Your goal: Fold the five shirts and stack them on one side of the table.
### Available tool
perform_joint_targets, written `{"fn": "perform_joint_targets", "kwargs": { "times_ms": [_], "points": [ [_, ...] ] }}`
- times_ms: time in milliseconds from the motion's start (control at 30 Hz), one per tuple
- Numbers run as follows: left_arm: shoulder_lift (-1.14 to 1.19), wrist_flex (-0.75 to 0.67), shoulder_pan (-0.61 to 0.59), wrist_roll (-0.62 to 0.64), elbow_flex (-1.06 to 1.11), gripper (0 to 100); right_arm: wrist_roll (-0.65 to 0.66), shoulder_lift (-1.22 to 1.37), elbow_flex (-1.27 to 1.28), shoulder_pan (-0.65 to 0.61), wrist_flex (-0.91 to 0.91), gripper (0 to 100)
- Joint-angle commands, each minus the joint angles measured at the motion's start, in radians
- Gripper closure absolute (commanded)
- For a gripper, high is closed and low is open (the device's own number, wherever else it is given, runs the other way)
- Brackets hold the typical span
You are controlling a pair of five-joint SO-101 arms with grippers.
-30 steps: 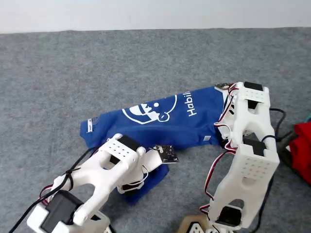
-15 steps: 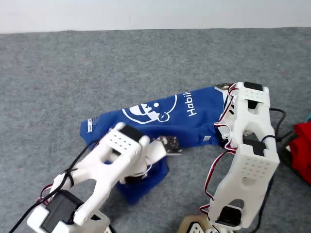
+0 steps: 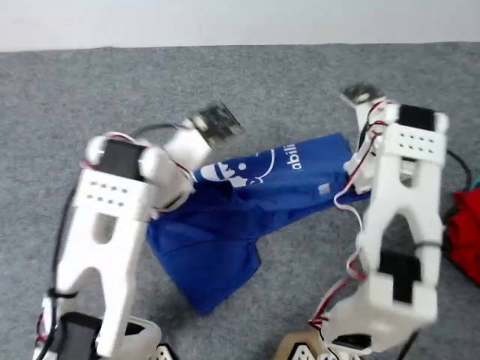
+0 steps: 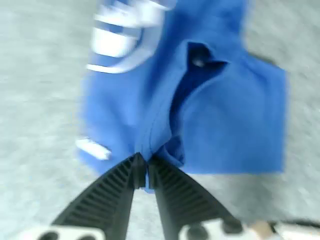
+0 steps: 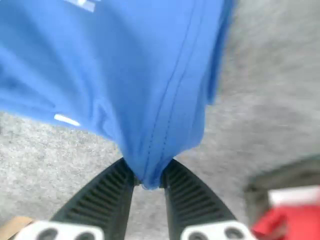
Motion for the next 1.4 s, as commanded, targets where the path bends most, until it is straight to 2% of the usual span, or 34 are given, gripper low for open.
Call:
{"fn": "perform_joint_targets", "kwargs": {
  "times_ms": [0,233,333,467,633,733,933,1100,1367],
  "points": [
    [-0.077,0.028,-0.057,0.000,-0.180,100,0.040,-0.300,-0.041,-0.005,0.005,98.8],
    [-0.147,-0.018,-0.064,0.144,-0.443,100,0.069,-0.673,-0.041,-0.010,-0.019,98.7],
    [-0.189,-0.048,-0.064,0.169,-0.519,100,0.069,-0.797,-0.041,-0.008,-0.018,98.7],
    [-0.267,-0.084,-0.057,0.164,-0.625,100,0.069,-0.964,-0.040,0.036,-0.033,98.7],
    [-0.361,-0.161,-0.057,0.163,-0.723,100,0.097,-1.118,-0.040,0.173,-0.077,98.7],
    [-0.410,-0.238,-0.057,0.158,-0.765,100,0.095,-1.182,-0.040,0.209,-0.097,98.7],
    [-0.468,-0.371,-0.058,0.031,-0.820,100,0.097,-1.279,-0.040,0.216,-0.090,98.7],
    [-0.496,-0.373,-0.063,0.021,-0.840,100,0.098,-1.340,-0.037,0.216,-0.088,98.7],
    [-0.514,-0.235,-0.063,0.021,-0.834,100,0.138,-1.330,0.037,0.214,-0.101,98.7]
  ]
}}
